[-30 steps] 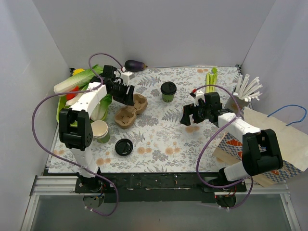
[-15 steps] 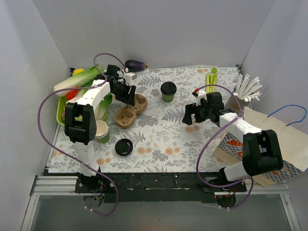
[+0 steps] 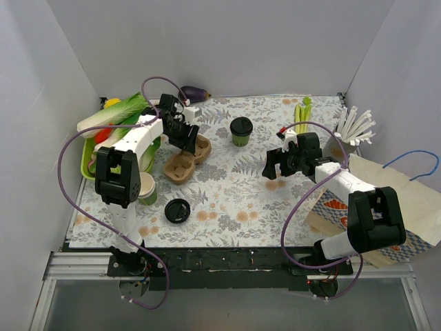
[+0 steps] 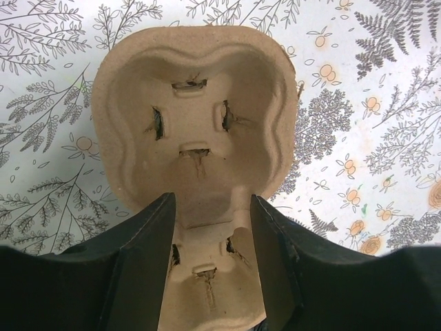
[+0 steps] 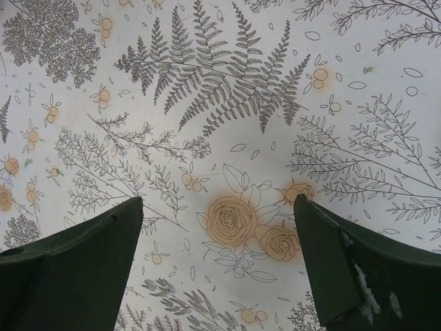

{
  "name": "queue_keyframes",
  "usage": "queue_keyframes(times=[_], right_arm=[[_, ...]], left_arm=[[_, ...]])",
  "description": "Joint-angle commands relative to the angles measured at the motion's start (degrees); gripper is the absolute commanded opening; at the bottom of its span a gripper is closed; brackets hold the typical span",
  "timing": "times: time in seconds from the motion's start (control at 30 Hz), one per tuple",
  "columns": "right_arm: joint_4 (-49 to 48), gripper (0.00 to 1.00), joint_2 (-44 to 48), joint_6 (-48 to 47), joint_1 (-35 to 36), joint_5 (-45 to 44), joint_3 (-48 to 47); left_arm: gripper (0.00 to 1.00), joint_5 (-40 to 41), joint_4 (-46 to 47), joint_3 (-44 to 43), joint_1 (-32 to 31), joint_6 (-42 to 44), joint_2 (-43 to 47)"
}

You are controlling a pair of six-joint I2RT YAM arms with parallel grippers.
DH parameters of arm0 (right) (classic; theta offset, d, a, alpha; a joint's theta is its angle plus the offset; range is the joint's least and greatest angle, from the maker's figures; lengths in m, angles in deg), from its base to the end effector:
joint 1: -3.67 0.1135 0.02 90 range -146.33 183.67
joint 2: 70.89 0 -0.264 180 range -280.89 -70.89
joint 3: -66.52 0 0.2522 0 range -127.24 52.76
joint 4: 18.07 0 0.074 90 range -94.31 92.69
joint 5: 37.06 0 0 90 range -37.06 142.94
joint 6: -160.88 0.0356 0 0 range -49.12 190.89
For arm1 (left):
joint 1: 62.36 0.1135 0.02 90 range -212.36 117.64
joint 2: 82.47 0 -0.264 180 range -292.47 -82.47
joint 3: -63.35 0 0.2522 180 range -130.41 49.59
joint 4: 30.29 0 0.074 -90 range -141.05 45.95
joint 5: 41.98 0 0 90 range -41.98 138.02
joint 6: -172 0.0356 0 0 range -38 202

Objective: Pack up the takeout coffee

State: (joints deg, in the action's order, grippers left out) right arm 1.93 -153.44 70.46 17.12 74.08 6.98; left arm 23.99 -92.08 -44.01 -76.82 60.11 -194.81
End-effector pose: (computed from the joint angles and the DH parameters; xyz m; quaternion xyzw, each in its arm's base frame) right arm 0.2852 0.0814 0.2036 -0.1814 0.8861 0.2116 0.3703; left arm 0.3969 -0.1173 0.2379 -0.0203 0.9588 -0.2552 0.1235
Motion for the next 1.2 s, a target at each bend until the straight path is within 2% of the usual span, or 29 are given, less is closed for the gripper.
queue_keyframes(times=[0.0, 0.47, 0.8, 0.9, 1.0, 1.1, 1.17], right_arm=[[-1.23, 0.98, 1.77, -0.37, -0.62, 0.39, 0.78], [-1.85, 0.98, 1.42, -0.01, -1.15, 0.65, 1.22], [-2.11, 0.98, 1.33, -0.01, -1.24, 0.65, 1.39], [-2.37, 0.98, 1.42, -0.01, -1.32, 0.74, 1.74], [-2.46, 0.98, 1.68, -0.01, -1.32, 0.74, 2.10], [-2.64, 0.98, 1.95, 0.07, -1.41, 0.83, 2.36], [-2.55, 0.98, 2.03, -0.01, -1.41, 0.74, 2.45]], left_arm=[[0.46, 3.02, 0.40, -0.26, -0.66, 0.80, 0.01], [0.45, 4.08, 0.04, 1.32, -1.63, 0.71, -0.34], [0.36, 4.34, -0.04, 1.40, -1.63, 0.45, -0.43], [0.43, 4.26, -0.05, 1.84, -1.71, 0.27, -0.26], [0.45, 4.61, 0.04, 2.54, -1.98, 0.27, -0.08], [0.45, 5.31, 0.39, 3.16, -2.59, 0.18, 0.10], [0.40, 5.31, 0.39, 3.16, -2.77, 0.18, 0.01]])
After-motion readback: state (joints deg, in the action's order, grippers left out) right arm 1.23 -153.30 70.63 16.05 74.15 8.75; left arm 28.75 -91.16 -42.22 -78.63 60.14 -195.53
